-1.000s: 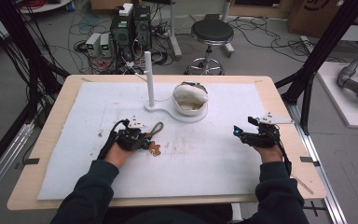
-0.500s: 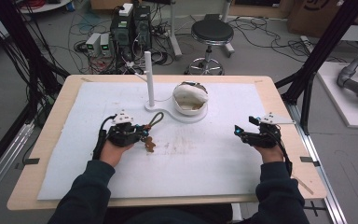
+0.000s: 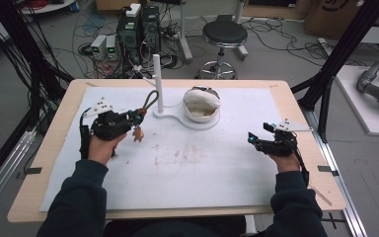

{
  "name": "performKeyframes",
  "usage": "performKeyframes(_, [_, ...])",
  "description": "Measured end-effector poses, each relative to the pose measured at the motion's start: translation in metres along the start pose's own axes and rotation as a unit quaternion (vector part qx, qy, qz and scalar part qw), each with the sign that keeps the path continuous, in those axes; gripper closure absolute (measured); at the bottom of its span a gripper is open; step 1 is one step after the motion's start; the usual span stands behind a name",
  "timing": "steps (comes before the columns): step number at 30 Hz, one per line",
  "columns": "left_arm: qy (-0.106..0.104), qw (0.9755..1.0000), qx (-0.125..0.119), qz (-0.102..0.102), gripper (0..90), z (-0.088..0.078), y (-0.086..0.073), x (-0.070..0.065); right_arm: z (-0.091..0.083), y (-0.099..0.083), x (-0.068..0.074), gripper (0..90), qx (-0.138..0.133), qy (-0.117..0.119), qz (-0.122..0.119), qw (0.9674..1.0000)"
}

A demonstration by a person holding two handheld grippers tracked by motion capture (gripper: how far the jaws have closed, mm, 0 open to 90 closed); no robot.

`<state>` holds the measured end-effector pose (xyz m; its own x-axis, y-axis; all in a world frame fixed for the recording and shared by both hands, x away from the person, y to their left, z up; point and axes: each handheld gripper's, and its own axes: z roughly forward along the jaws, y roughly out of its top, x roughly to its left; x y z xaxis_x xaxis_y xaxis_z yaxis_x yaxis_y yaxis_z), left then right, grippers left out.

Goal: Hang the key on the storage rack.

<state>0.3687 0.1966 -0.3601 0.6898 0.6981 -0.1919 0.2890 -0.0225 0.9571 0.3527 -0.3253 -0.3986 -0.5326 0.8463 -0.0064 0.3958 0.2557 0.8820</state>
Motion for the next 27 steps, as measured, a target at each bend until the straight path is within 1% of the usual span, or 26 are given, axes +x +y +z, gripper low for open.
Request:
performKeyframes(2, [-0.002, 0.9999, -0.013, -0.004, 77.0, -0.001, 0.008, 0.003, 0.0, 0.0, 0.0, 25.2, 0.0, 0.0, 0.0, 1.0])
performKeyframes(3, [-0.004, 0.9997, -0.021, -0.01, 77.0, -0.001, 0.014, 0.006, 0.0, 0.0, 0.0, 25.2, 0.0, 0.0, 0.0, 1.0])
performKeyframes(4, [-0.003, 0.9996, -0.025, -0.012, 77.0, 0.0, 0.017, 0.007, 0.0, 0.0, 0.0, 25.2, 0.0, 0.0, 0.0, 1.0])
performKeyframes(5, [-0.003, 0.9996, -0.025, -0.012, 77.0, 0.0, 0.017, 0.007, 0.0, 0.0, 0.0, 25.2, 0.0, 0.0, 0.0, 1.0])
performKeyframes(7, [-0.003, 0.9995, -0.027, -0.017, 77.0, 0.004, 0.025, 0.01, 0.0, 0.0, 0.0, 25.2, 0.001, 0.0, 0.0, 1.0])
performKeyframes(9, [-0.002, 0.9996, -0.023, -0.014, 77.0, 0.006, 0.028, 0.011, 0.0, 0.0, 0.0, 25.2, 0.001, 0.0, 0.0, 1.0])
performKeyframes(10, [-0.005, 0.9997, -0.021, -0.013, 77.0, 0.011, 0.032, 0.011, 0.0, 0.0, 0.0, 25.2, 0.001, 0.001, -0.001, 1.0])
performKeyframes(13, [-0.002, 0.9997, -0.019, -0.015, 76.9, 0.015, 0.037, 0.012, 0.0, 0.0, -0.001, 25.2, 0.001, 0.001, 0.0, 1.0])
performKeyframes(15, [0.008, 0.9996, -0.013, -0.025, 76.9, 0.022, 0.041, 0.019, 0.001, 0.0, -0.001, 25.2, 0.001, 0.0, 0.002, 1.0])
performKeyframes(16, [0.008, 0.9996, -0.013, -0.025, 76.9, 0.022, 0.041, 0.019, 0.001, 0.0, -0.001, 25.2, 0.001, 0.0, 0.002, 1.0])
performKeyframes(18, [0.011, 0.9994, -0.005, -0.033, 76.9, 0.026, 0.041, 0.022, 0.001, 0.0, 0.0, 25.2, 0.002, 0.001, 0.001, 1.0])
performKeyframes(19, [0.017, 0.9993, 0.01, -0.032, 76.9, 0.032, 0.04, 0.024, 0.001, -0.001, 0.0, 25.2, 0.002, 0.0, 0.0, 1.0])
performKeyframes(21, [0.019, 0.9992, 0.013, -0.033, 76.9, 0.035, 0.04, 0.024, 0.001, -0.001, -0.001, 25.2, 0.002, 0.0, 0.0, 1.0])
performKeyframes(22, [0.03, 0.9985, 0.021, -0.041, 76.9, 0.041, 0.039, 0.026, 0.002, -0.001, -0.001, 25.2, 0.004, 0.001, 0.001, 1.0])
performKeyframes(23, [0.03, 0.9985, 0.021, -0.041, 76.9, 0.041, 0.039, 0.026, 0.002, -0.001, -0.001, 25.2, 0.004, 0.001, 0.001, 1.0])
performKeyframes(25, [0.039, 0.9976, 0.026, -0.051, 76.9, 0.046, 0.037, 0.028, 0.002, -0.001, 0.0, 25.2, 0.005, 0.0, 0.0, 1.0])
performKeyframes(27, [0.041, 0.997, 0.026, -0.06, 76.9, 0.051, 0.035, 0.029, 0.002, -0.001, 0.0, 25.2, 0.004, 0.0, -0.001, 1.0])
